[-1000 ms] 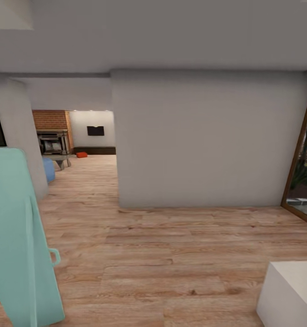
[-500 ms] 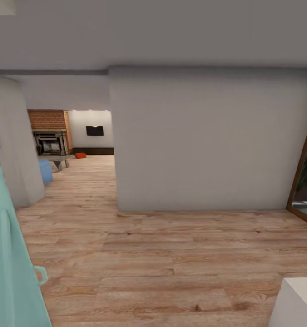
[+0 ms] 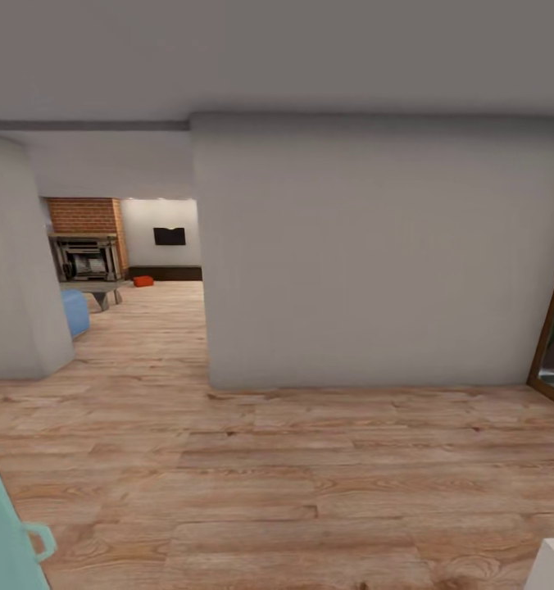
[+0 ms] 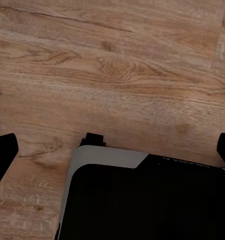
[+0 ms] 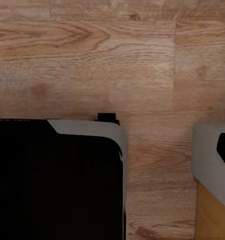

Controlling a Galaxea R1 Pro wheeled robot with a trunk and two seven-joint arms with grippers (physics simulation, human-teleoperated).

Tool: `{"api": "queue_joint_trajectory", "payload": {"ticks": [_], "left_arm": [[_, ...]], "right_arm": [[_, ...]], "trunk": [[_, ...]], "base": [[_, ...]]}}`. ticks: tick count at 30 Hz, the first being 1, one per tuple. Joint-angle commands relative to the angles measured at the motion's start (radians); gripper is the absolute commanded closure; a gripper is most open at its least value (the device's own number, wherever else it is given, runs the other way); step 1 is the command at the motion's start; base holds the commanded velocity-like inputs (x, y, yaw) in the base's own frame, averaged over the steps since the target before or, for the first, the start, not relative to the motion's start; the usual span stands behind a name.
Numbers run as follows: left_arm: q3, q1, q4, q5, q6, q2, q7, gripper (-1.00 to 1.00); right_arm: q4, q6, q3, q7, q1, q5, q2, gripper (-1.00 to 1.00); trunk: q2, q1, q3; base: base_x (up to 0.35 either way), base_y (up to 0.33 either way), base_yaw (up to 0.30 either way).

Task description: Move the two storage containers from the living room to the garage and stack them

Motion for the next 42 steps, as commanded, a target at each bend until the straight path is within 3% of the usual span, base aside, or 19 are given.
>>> {"api": "queue_joint_trajectory", "payload": {"ticks": [1, 26, 42], "left_arm": [[0.003, 0.0, 0.0, 0.01, 0.004, 0.0, 0.001, -1.0], [0.003, 0.0, 0.0, 0.01, 0.004, -0.002, 0.0, -1.0], [0.003, 0.0, 0.0, 0.01, 0.004, -0.003, -0.001, -1.0]], "right_arm": [[0.003, -0.005, 0.008, 0.0, -0.001, -0.01, 0.0, -1.0], [0.003, -0.008, 0.002, 0.0, -0.001, -0.01, 0.003, -1.0], [0.003, -0.008, 0.001, 0.0, -0.001, -0.011, 0.003, -1.0]], "trunk": [[0.0, 0.001, 0.0], [0.0, 0.001, 0.0], [0.0, 0.001, 0.0]], "base": [[0.323, 0.0, 0.0], [0.323, 0.0, 0.005], [0.323, 0.0, 0.249]]}}
